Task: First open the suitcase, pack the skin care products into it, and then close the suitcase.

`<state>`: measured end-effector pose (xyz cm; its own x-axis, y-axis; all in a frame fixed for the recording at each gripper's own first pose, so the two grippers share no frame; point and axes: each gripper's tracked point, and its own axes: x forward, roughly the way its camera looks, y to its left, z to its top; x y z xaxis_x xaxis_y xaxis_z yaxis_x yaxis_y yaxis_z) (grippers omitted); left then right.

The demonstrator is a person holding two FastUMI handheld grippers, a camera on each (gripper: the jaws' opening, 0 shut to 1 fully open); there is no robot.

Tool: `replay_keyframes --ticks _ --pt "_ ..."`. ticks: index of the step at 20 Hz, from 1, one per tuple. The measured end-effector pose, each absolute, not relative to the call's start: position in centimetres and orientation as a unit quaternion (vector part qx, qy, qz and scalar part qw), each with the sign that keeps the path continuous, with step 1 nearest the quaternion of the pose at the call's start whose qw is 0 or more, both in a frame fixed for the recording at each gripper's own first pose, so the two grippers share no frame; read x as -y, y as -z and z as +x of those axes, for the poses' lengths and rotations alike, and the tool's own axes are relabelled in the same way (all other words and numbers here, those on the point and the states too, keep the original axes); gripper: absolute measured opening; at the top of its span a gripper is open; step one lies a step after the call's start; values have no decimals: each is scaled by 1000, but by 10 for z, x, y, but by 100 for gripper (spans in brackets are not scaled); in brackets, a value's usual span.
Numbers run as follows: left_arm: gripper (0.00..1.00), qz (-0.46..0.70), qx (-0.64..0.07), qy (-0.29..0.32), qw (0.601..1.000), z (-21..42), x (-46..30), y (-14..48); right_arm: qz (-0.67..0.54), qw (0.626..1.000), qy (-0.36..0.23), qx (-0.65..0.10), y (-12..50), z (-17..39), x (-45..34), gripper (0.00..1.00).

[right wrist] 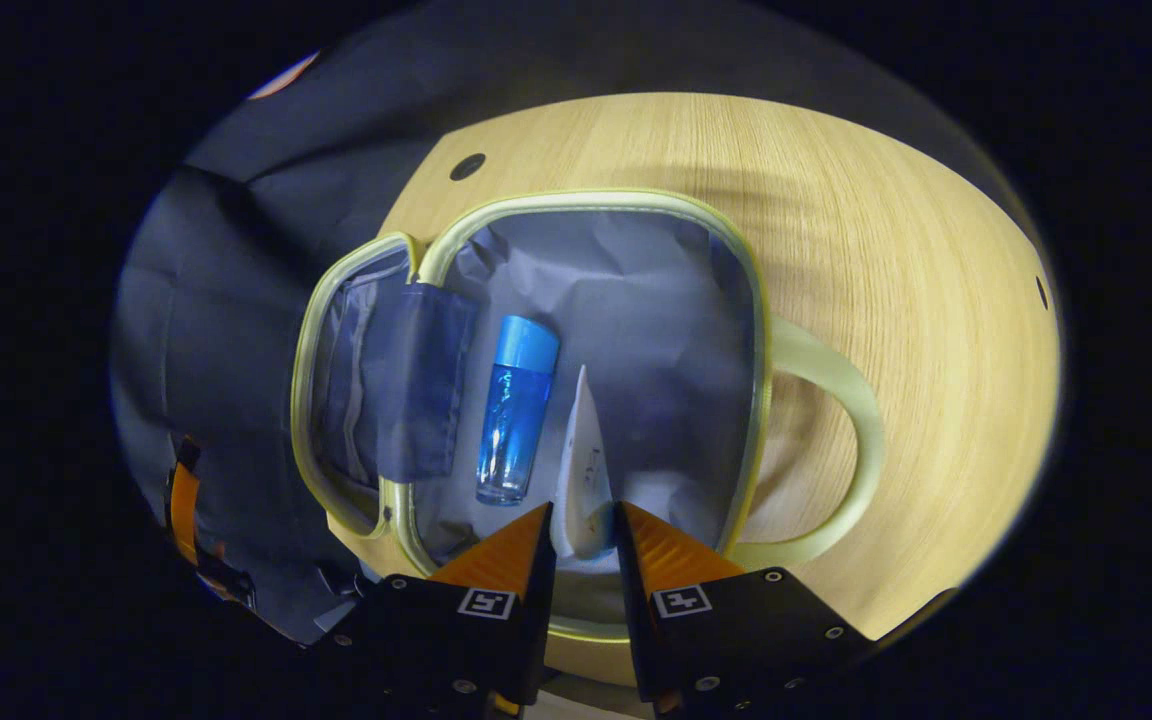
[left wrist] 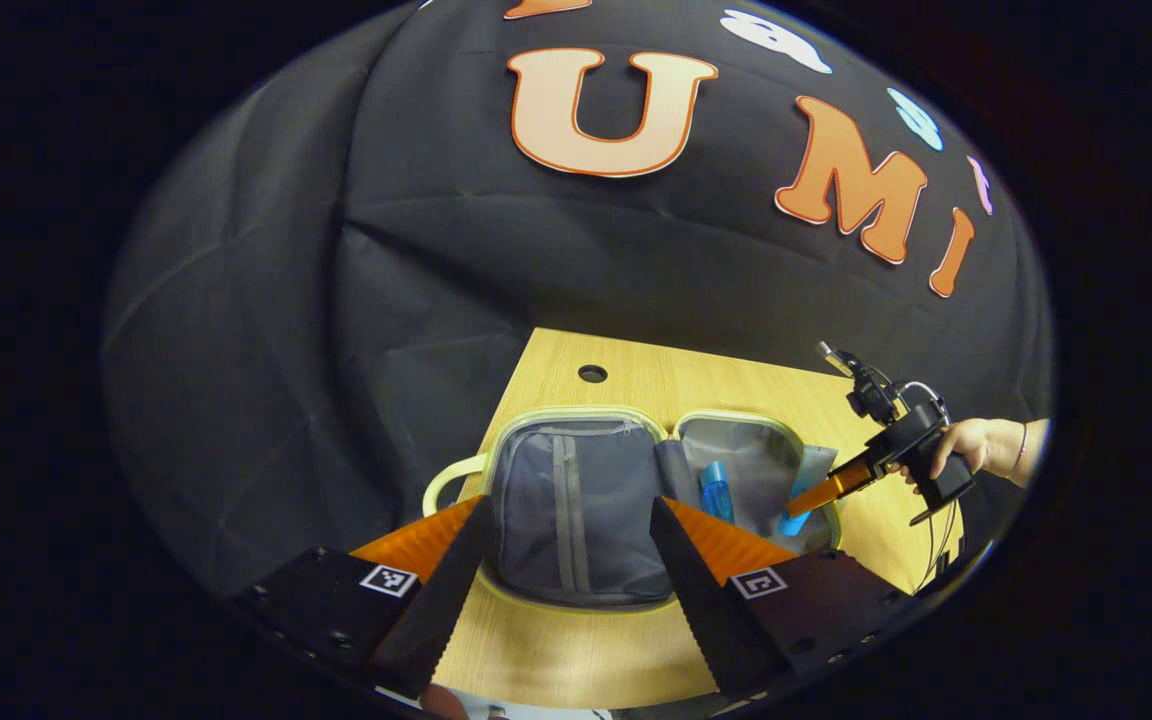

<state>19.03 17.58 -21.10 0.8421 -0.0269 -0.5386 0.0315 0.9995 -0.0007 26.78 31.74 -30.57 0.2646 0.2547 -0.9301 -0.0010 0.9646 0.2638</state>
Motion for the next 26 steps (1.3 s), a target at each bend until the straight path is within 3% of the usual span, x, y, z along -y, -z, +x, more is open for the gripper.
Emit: replay_keyframes --ticks 6,10,11,19,26 --pt "97 -3 -292 9 957 186 -185 220 125 787 -50 -602 320 284 -318 35" --pt "97 0 -294 13 956 186 -186 222 138 796 -59 -586 304 286 -325 89" --pt "97 -3 -294 13 956 188 -187 221 140 802 -65 -577 297 285 -327 93" --pt "98 -109 -277 -22 954 222 -240 248 126 862 -127 -475 220 254 -328 95" --pt "97 -218 -269 -18 938 265 -325 316 144 882 -87 -439 198 232 -286 96"
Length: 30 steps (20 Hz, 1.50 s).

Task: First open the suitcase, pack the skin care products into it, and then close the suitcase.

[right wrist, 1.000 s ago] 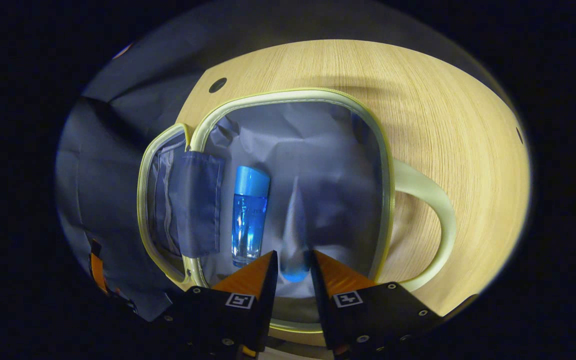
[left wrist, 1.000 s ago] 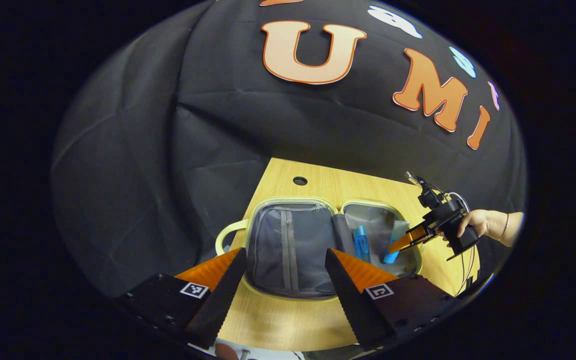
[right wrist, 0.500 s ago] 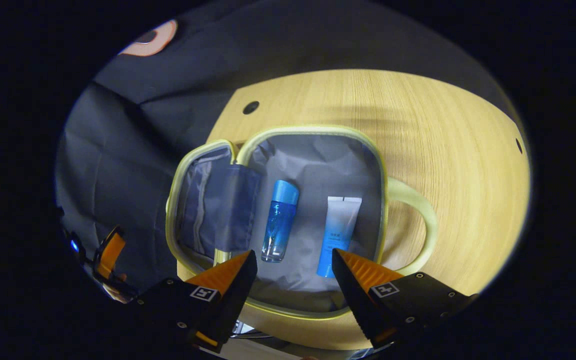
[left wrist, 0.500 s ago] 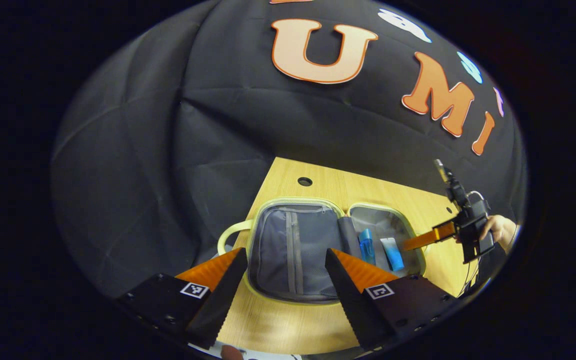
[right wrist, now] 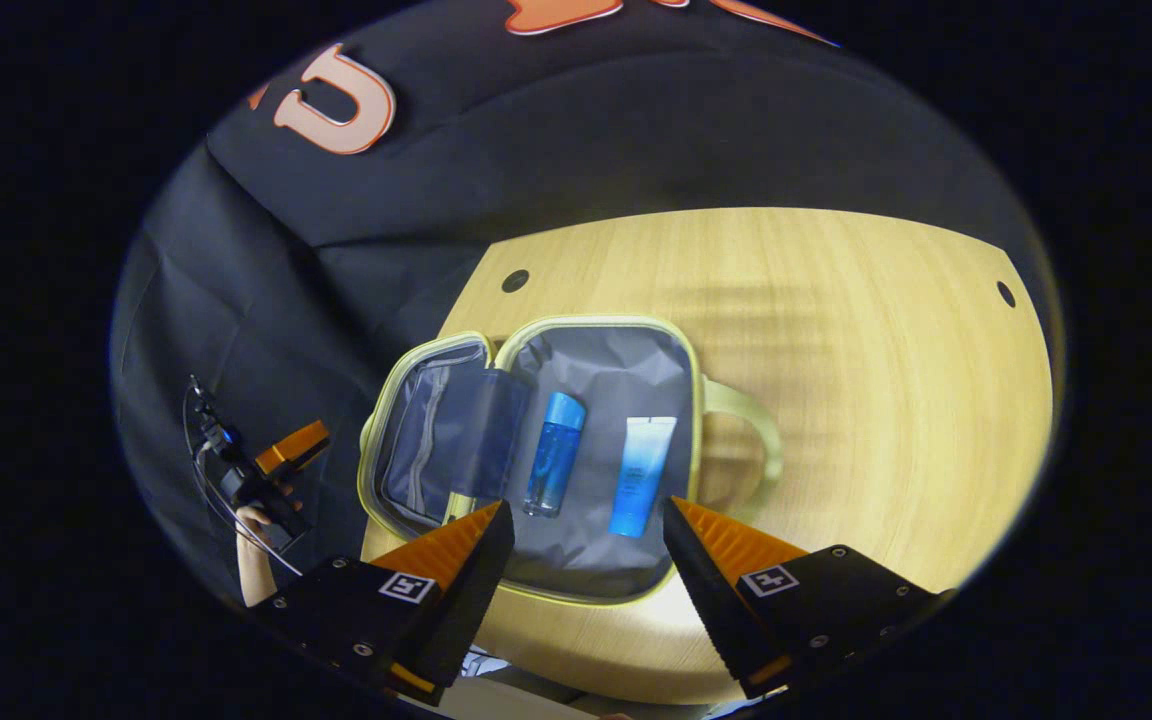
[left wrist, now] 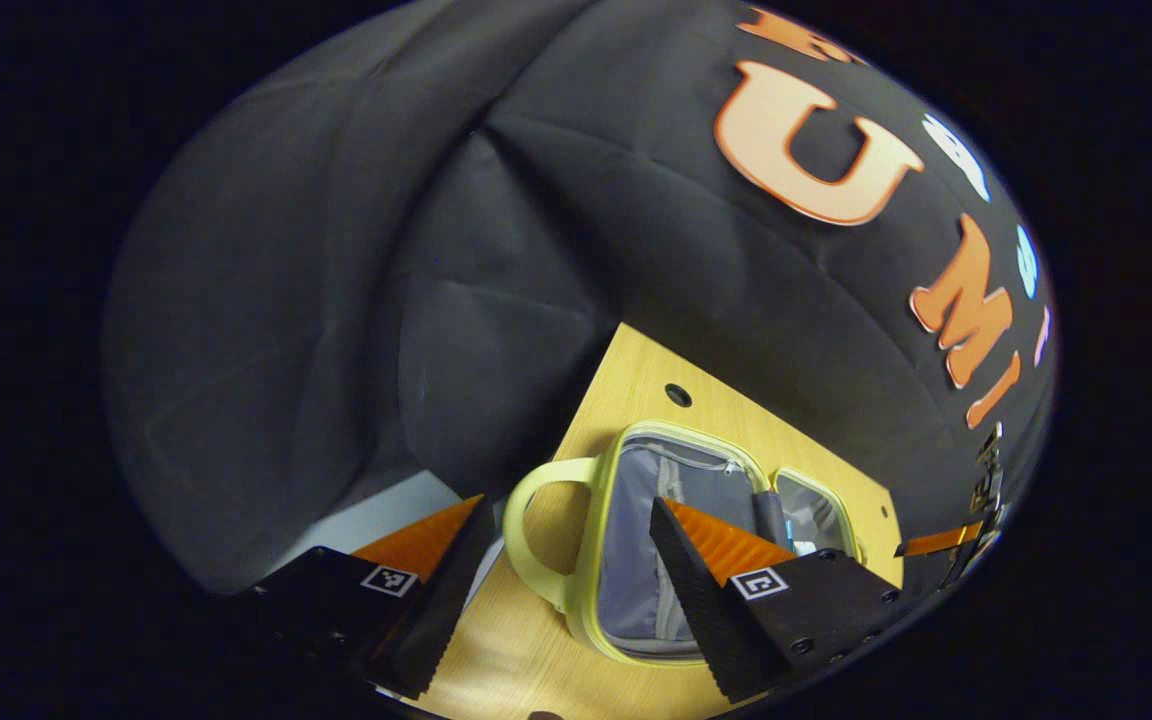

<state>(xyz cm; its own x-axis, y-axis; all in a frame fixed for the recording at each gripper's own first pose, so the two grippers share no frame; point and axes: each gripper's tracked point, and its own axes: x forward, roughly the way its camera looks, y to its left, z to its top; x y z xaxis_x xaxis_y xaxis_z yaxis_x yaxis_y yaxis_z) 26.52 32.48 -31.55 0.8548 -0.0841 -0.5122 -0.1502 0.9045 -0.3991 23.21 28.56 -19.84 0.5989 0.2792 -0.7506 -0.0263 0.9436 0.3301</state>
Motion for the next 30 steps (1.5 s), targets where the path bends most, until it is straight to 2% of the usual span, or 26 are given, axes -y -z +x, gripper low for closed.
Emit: replay_keyframes --ticks 3,7,12,13,14,16,18,21,24,30 --pt "97 -311 -252 -15 916 278 -335 342 186 879 -65 -434 193 225 -273 95" --pt "98 -401 -247 -44 881 288 -351 374 196 879 -24 -435 198 220 -244 96" --pt "95 -457 -237 -12 857 296 -332 379 211 871 -11 -443 204 212 -235 96" --pt "100 -458 -238 -10 856 299 -330 381 215 869 -9 -445 206 211 -234 96" --pt "94 -456 -241 -9 857 302 -328 383 218 868 -8 -445 207 210 -234 96" --pt "65 -441 -251 -17 861 305 -328 388 219 868 -6 -446 208 208 -231 96" --pt "24 -415 -276 -43 866 304 -333 403 219 869 -6 -443 207 208 -230 95" --pt "11 -368 -279 -32 887 305 -323 389 220 873 -8 -435 204 210 -229 96" --pt "10 -259 -283 -26 923 295 -322 352 223 878 -7 -423 199 214 -225 96" --pt "10 -146 -235 22 961 291 -265 232 201 906 12 -371 182 221 -203 96"
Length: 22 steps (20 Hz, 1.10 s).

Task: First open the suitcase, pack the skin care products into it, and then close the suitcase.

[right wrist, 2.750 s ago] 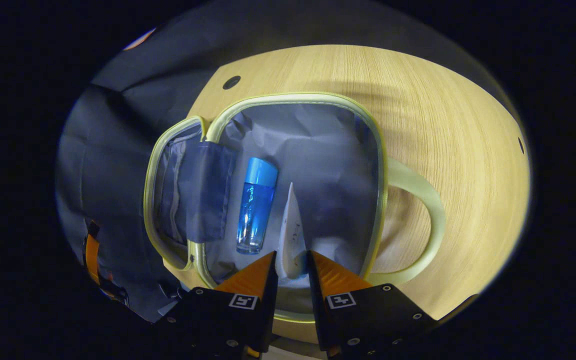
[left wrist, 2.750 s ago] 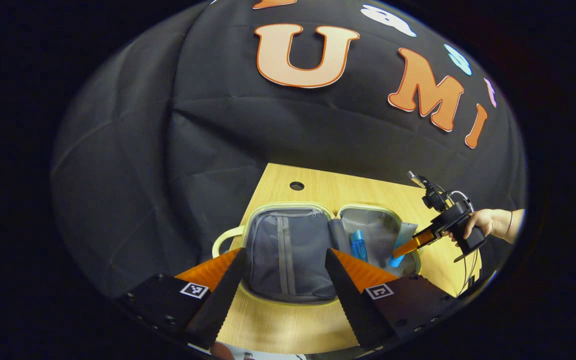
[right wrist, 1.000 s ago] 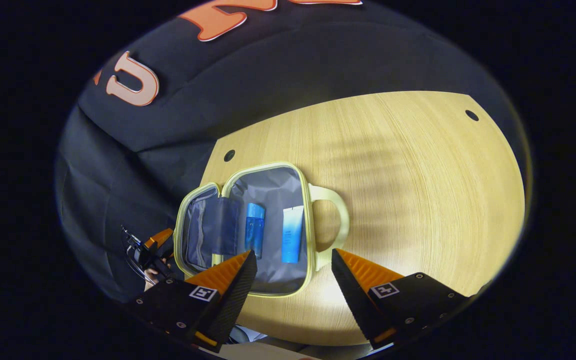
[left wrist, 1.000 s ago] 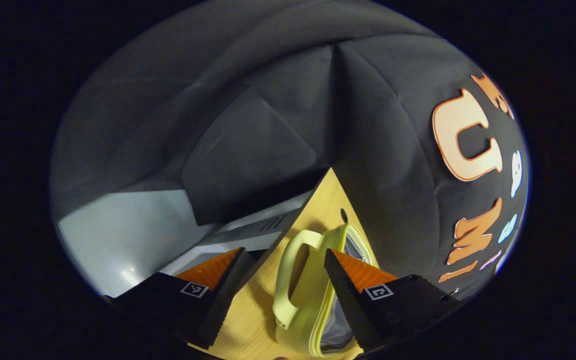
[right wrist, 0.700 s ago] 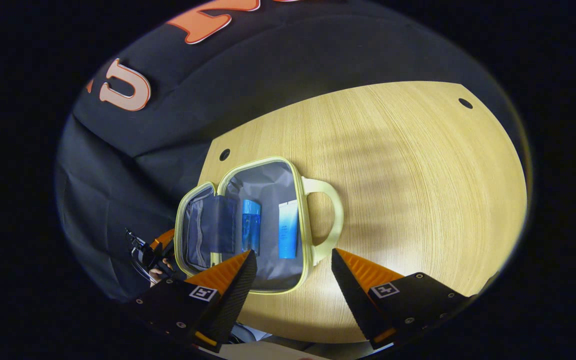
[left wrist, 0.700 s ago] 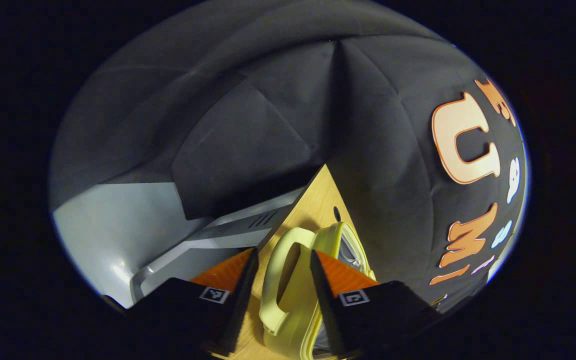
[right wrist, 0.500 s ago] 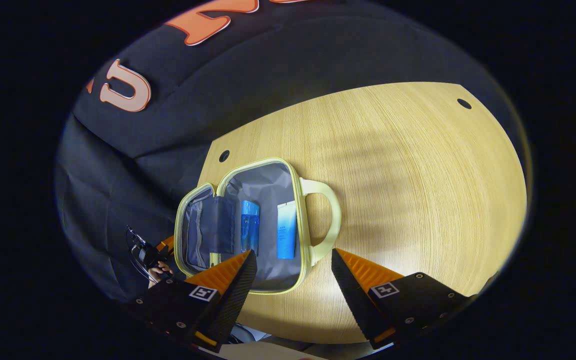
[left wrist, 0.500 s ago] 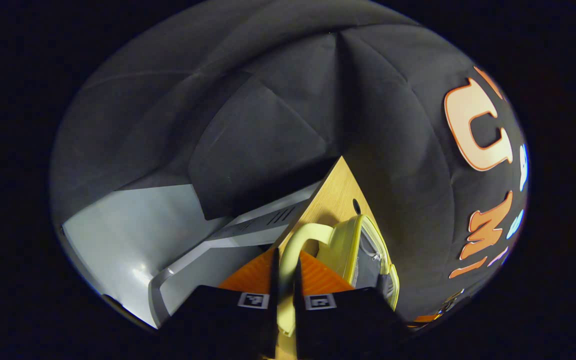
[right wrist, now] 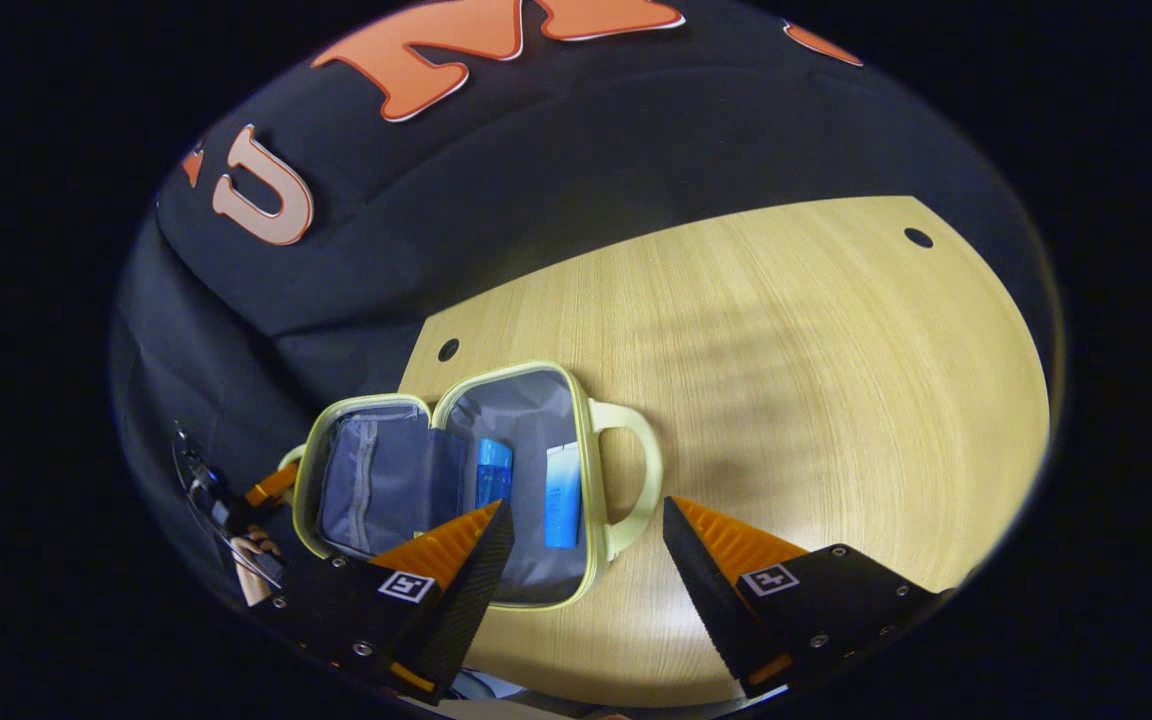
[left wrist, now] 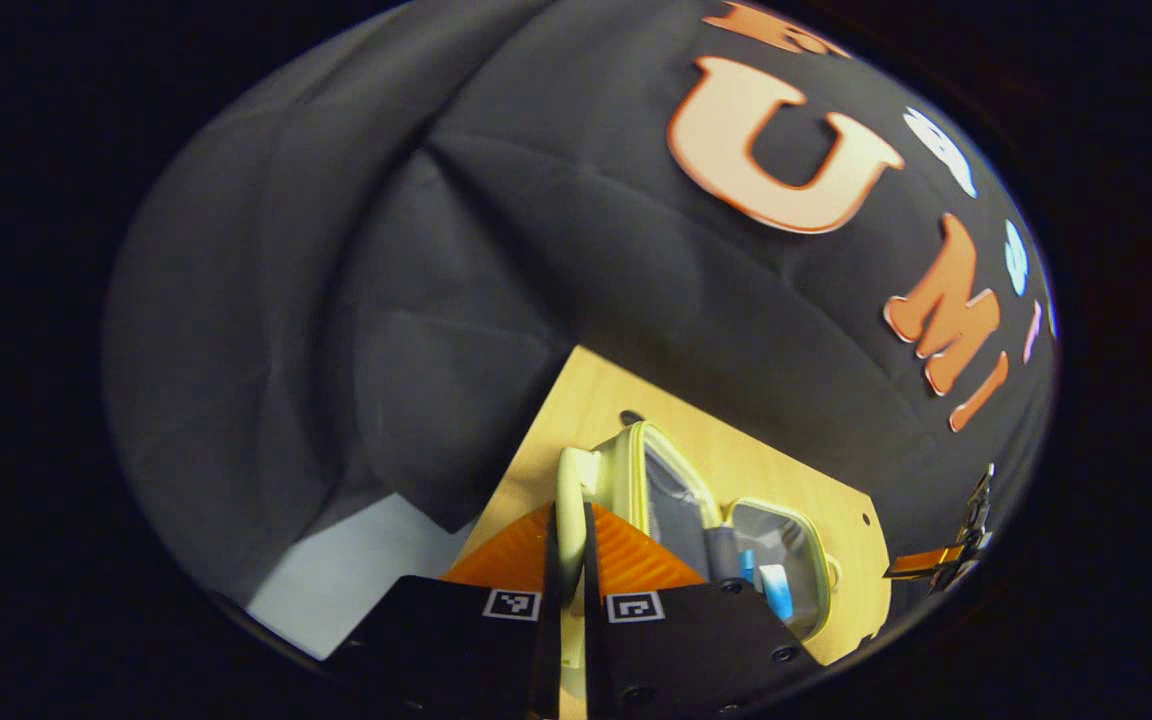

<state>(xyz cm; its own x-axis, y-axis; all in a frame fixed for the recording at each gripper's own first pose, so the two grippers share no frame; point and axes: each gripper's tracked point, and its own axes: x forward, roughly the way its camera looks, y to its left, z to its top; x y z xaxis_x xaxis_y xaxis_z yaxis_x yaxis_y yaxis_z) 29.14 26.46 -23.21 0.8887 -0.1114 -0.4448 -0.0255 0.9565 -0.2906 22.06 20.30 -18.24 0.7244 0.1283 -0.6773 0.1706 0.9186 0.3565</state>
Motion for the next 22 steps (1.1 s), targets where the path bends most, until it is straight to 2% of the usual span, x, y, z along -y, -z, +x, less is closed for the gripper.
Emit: replay_keyframes --ticks 7,13,17,22 --pt "10 -5 -215 35 976 299 -159 152 157 941 35 -297 141 222 -141 95" --pt "10 100 -209 39 972 287 -48 125 123 958 44 -254 107 208 -75 95" --pt "10 120 -209 71 968 285 42 138 111 961 39 -249 104 192 -41 95" --pt "10 130 -240 108 956 291 133 183 111 962 45 -246 102 174 2 95"
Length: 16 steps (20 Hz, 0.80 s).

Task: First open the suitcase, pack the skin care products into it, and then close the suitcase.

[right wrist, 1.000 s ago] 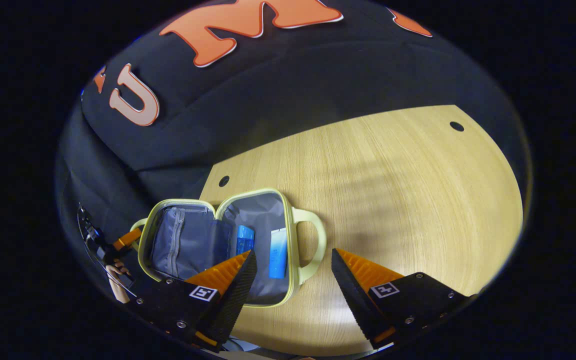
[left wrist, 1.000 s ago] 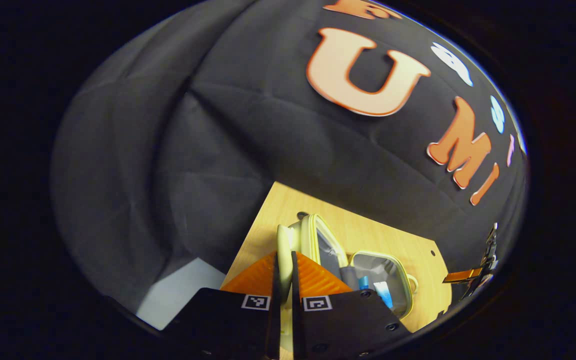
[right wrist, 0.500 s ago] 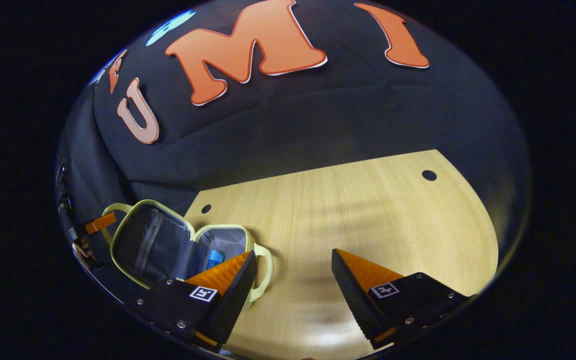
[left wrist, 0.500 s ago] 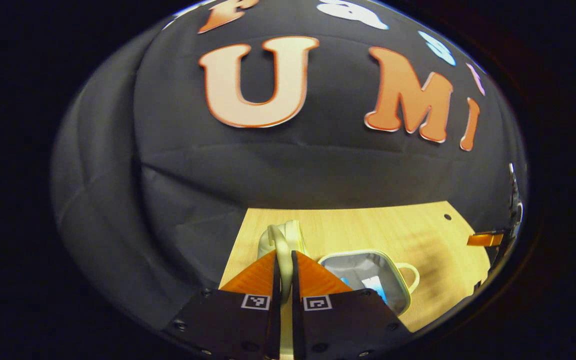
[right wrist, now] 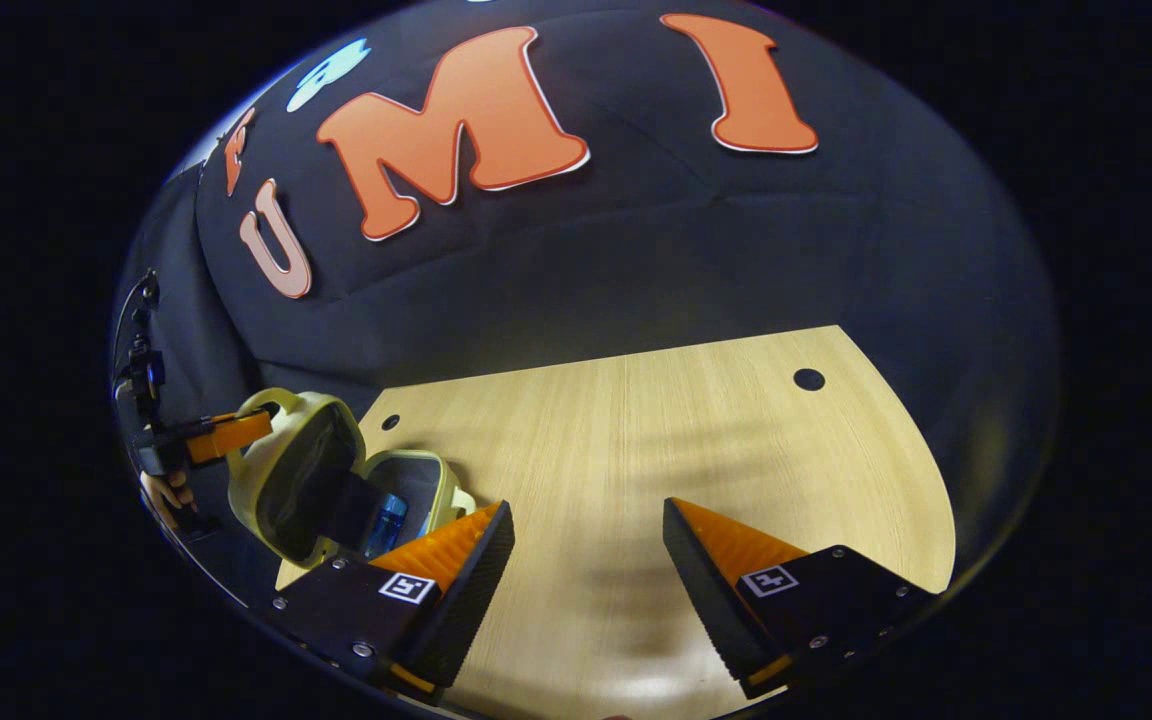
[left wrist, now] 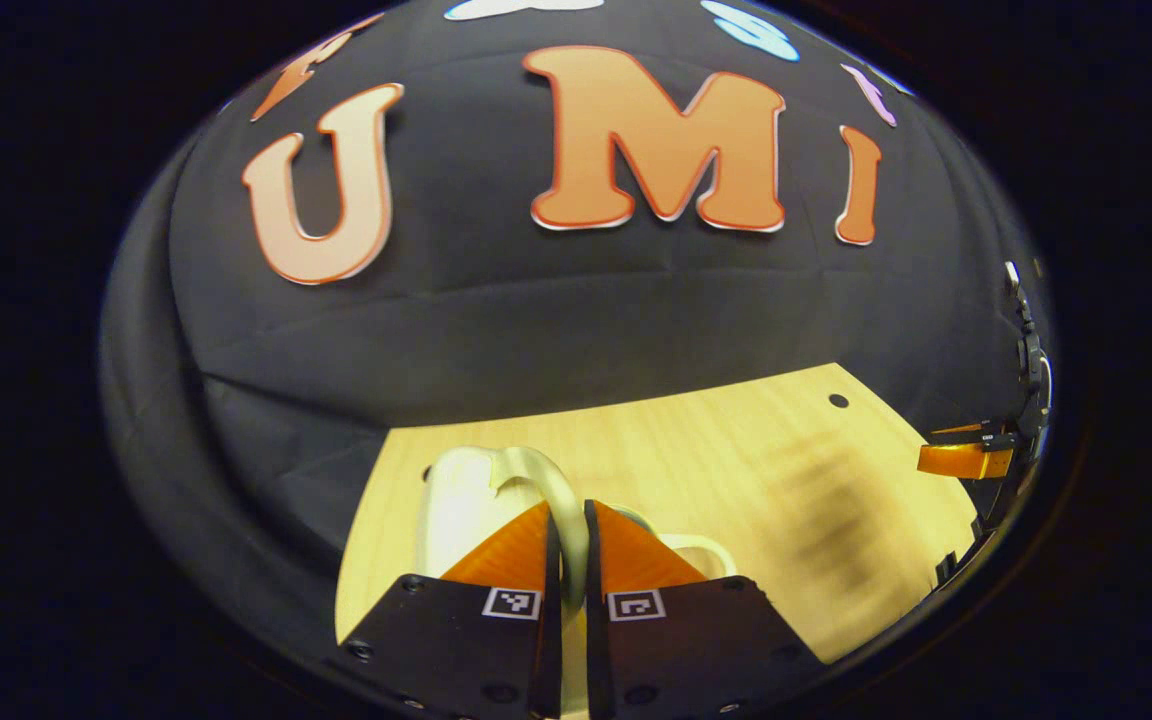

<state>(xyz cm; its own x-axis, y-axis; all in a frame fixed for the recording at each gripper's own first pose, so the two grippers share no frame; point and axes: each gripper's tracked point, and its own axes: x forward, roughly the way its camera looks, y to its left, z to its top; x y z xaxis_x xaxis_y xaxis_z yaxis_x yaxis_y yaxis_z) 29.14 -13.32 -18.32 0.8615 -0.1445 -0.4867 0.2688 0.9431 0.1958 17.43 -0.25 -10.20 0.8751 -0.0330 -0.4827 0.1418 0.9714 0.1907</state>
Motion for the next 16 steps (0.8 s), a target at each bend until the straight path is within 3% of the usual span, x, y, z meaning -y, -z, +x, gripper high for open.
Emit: replay_keyframes --ticks 7,12,16 --pt "10 127 -309 147 931 295 217 277 111 958 58 -257 118 152 42 95" --pt "11 125 -399 157 895 271 250 364 120 952 63 -273 130 140 58 96" --pt "11 157 -411 151 885 260 267 377 117 953 74 -271 131 136 70 96"
